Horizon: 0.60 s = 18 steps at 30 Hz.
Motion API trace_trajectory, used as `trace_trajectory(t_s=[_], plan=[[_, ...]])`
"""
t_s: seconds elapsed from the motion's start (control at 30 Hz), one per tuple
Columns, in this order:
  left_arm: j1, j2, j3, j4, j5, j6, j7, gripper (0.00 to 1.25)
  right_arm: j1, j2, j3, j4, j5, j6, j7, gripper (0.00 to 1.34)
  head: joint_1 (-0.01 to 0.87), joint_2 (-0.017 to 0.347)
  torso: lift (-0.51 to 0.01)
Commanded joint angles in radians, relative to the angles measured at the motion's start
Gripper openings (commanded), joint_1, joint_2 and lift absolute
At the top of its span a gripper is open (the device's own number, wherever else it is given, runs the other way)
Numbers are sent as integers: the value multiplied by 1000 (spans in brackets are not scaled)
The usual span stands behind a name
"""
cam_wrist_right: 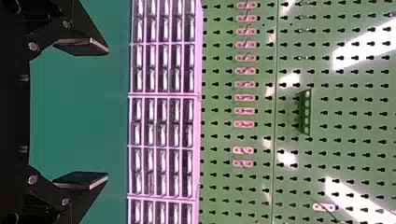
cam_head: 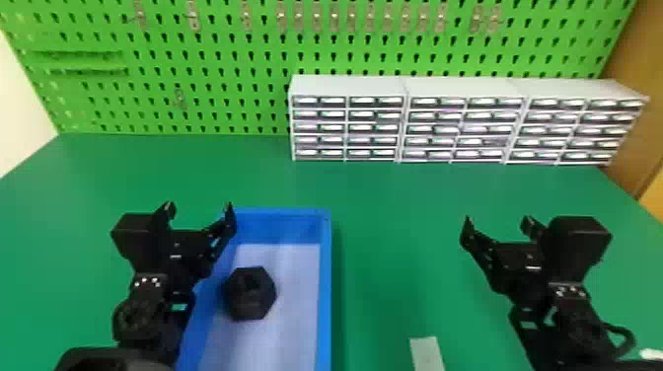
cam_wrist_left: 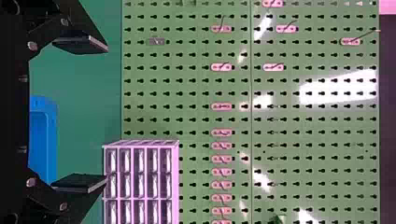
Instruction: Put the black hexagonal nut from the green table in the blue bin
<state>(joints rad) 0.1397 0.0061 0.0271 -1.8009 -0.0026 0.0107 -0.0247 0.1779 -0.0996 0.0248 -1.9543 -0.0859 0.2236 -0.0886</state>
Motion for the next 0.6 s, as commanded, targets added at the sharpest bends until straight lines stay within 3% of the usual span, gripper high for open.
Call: trace_trajectory(t_s=[0.0, 0.57], plan=[[0, 0, 1, 0, 1, 0, 0, 966, -2, 0, 1, 0, 0, 0, 0, 1008, 657, 57, -95], [0, 0, -4, 2, 1, 0, 0, 965, -8, -5, 4, 0, 0, 10, 0, 1009, 657, 57, -95]])
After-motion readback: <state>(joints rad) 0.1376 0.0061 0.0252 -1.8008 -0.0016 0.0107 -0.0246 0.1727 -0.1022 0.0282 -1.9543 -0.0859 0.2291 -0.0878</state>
